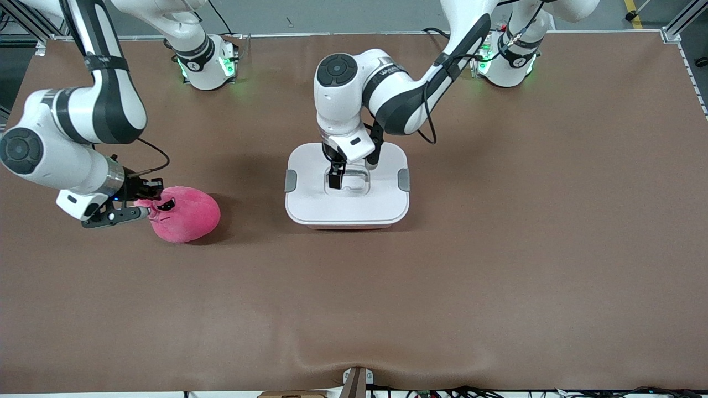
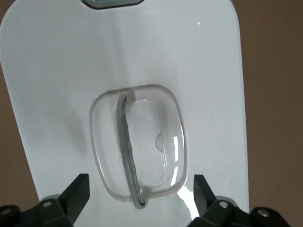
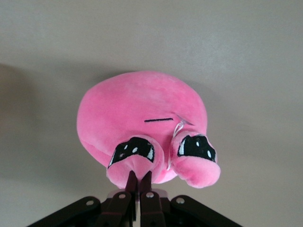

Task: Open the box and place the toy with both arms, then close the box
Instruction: 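Grasp the toy with the right gripper while the left gripper grips the handle, then lift the pink toy with the right gripper while the left gripper holds the lid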

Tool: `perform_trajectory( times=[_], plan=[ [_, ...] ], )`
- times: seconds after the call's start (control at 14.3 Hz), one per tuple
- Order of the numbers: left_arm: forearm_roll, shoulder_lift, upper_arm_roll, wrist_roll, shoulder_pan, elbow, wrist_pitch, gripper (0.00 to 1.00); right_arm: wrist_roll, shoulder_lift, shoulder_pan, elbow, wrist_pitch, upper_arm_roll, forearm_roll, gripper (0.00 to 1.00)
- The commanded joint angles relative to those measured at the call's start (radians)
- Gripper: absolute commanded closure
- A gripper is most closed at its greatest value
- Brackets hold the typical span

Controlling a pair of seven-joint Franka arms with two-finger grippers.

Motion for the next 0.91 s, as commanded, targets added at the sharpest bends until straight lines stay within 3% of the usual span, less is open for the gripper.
perform_trajectory(
  times=[0.0,0.07,0.35,0.84],
  plan=[
    [0.037,0.001,0.012,-0.075,-0.016,-0.013,0.0,0.13,-0.062,-0.013,-0.008,0.084,-0.104,0.0,-0.001,1.0],
    [0.052,0.001,0.011,-0.087,-0.019,-0.025,-0.001,0.21,-0.076,-0.013,-0.009,0.099,-0.127,0.0,-0.001,1.0],
    [0.106,0.022,0.007,-0.184,-0.019,-0.02,-0.001,0.28,-0.123,-0.03,0.014,0.136,-0.149,0.015,0.003,1.0],
    [0.097,0.021,0.006,-0.187,-0.019,-0.016,-0.001,0.94,-0.32,-0.03,0.127,0.21,-0.158,0.016,0.005,1.0]
  ],
)
